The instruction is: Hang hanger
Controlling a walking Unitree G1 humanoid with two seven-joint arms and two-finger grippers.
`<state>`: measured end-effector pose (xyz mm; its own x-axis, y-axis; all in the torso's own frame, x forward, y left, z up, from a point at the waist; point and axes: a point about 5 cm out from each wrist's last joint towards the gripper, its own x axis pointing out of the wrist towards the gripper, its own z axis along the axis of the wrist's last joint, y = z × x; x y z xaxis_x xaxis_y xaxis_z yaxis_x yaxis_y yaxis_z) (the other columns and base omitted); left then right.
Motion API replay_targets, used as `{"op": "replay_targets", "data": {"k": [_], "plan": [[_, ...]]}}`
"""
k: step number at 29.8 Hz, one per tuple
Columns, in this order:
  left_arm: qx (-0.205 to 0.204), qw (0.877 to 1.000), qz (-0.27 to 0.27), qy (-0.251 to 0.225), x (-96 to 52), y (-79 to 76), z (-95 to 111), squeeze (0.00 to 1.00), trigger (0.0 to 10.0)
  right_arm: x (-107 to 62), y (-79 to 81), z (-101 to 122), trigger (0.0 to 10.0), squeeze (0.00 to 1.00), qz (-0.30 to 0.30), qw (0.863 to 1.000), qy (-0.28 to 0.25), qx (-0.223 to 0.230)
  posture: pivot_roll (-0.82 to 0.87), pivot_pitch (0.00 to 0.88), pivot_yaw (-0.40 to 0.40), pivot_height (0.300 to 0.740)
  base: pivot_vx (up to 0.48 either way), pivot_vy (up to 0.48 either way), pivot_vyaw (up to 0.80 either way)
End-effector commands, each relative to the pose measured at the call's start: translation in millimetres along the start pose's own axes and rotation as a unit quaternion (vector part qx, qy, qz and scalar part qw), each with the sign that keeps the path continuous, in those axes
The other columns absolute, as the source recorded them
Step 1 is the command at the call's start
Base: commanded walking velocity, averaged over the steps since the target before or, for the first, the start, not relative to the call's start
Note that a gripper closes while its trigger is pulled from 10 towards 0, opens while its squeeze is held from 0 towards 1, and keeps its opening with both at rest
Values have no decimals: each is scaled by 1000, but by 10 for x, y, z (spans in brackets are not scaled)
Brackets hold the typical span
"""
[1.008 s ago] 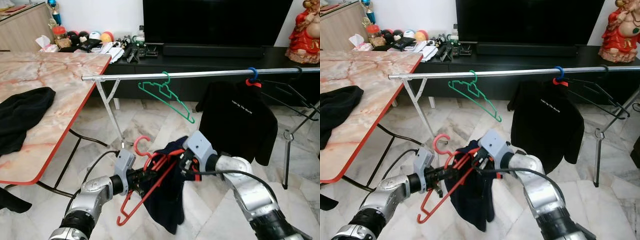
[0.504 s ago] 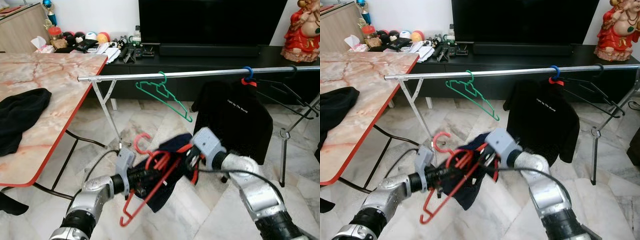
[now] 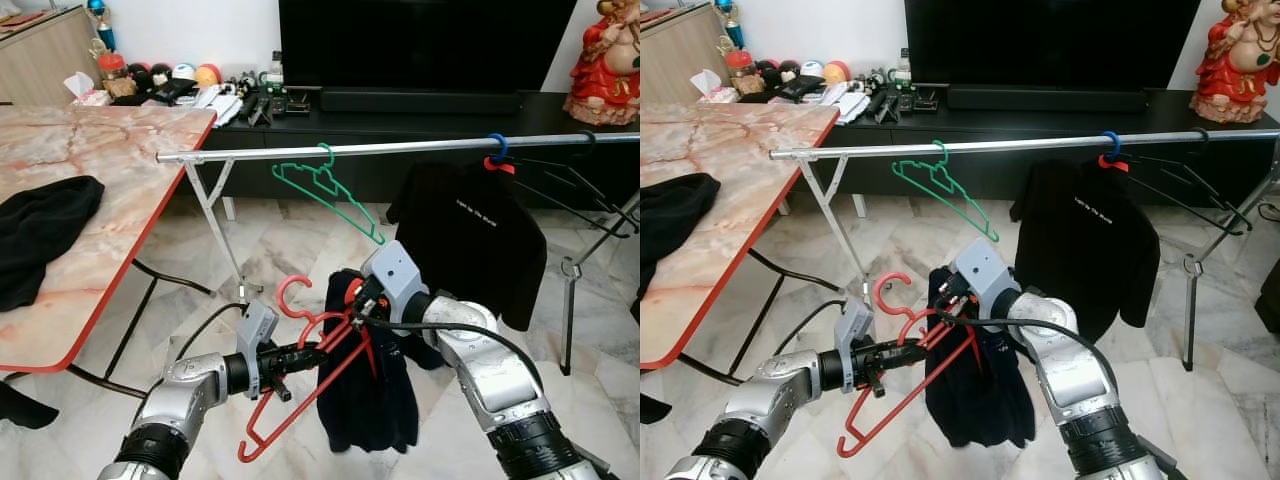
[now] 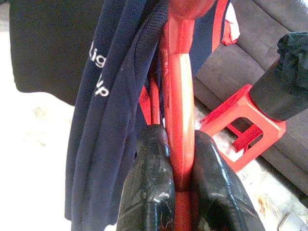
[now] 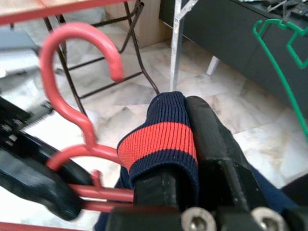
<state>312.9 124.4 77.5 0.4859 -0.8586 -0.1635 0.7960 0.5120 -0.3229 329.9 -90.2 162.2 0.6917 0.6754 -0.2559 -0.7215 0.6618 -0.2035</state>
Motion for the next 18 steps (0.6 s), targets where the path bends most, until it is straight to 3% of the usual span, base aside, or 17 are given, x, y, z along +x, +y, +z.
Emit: {"op": "replay_targets", "data": {"k": [1,8,18], "plan": [[13,1000,0,-21,39,-8,124,0,10000,-5,45,150,10000,0,8,999,-33,12,-46,45,10,740,0,0,0],[30,995,64,-70,72,79,245,0,10000,-37,146,118,10000,0,10,999,-9,33,-54,52,6,740,0,0,0],[26,995,60,-81,91,73,294,0,10000,-60,184,91,10000,0,11,1000,1,30,-56,51,5,740,0,0,0]]}}
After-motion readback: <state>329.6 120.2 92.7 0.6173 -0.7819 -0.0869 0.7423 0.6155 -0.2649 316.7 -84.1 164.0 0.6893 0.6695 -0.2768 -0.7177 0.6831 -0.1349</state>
